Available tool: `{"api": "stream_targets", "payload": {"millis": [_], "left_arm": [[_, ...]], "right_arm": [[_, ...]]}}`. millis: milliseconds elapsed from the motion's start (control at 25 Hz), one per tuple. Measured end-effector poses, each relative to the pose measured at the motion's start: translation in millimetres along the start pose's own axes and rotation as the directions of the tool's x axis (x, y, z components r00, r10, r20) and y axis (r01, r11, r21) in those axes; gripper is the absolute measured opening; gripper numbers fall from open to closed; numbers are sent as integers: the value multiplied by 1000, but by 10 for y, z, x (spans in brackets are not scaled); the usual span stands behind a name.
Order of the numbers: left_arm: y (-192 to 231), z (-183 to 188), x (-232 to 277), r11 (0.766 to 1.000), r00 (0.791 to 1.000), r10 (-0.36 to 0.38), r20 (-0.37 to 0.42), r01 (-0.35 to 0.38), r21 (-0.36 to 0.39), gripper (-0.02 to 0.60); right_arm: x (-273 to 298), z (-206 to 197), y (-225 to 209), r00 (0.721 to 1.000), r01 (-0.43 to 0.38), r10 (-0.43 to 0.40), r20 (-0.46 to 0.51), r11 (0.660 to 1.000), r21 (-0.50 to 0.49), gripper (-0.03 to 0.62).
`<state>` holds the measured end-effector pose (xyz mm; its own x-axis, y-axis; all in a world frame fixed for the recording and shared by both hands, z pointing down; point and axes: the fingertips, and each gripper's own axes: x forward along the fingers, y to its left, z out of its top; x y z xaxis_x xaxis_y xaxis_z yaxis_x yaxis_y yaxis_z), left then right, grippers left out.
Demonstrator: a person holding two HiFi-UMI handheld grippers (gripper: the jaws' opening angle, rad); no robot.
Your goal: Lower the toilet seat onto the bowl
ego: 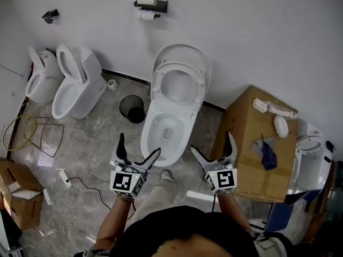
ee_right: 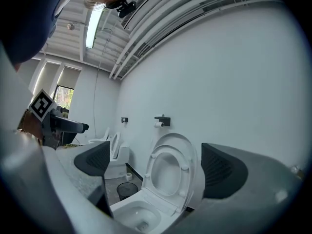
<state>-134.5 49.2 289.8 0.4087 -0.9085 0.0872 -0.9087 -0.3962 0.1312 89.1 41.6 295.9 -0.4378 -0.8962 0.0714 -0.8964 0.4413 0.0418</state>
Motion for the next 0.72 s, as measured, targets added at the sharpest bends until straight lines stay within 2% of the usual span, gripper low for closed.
{"api": "stream_targets", "payload": {"millis": [160, 320, 560, 720], "left_arm": [[184, -2, 422, 997, 998, -70, -3, 70, -17, 575], [409, -129, 745, 997, 996, -83, -31, 82, -13, 575], [612, -195, 1280, 992, 992, -124, -5, 124, -29, 575], [688, -178, 1569, 984, 989, -144, 18, 145, -105, 575]], "right_arm": [[394, -78, -153, 1000, 5, -5, -7, 1000, 2, 574], [730, -189, -268, 1000, -4, 3, -18, 1000, -10, 574], [1156, -460, -590, 999, 26, -24, -37, 997, 69, 574], [1432, -540, -749, 999, 10, -7, -37, 997, 72, 574]]}}
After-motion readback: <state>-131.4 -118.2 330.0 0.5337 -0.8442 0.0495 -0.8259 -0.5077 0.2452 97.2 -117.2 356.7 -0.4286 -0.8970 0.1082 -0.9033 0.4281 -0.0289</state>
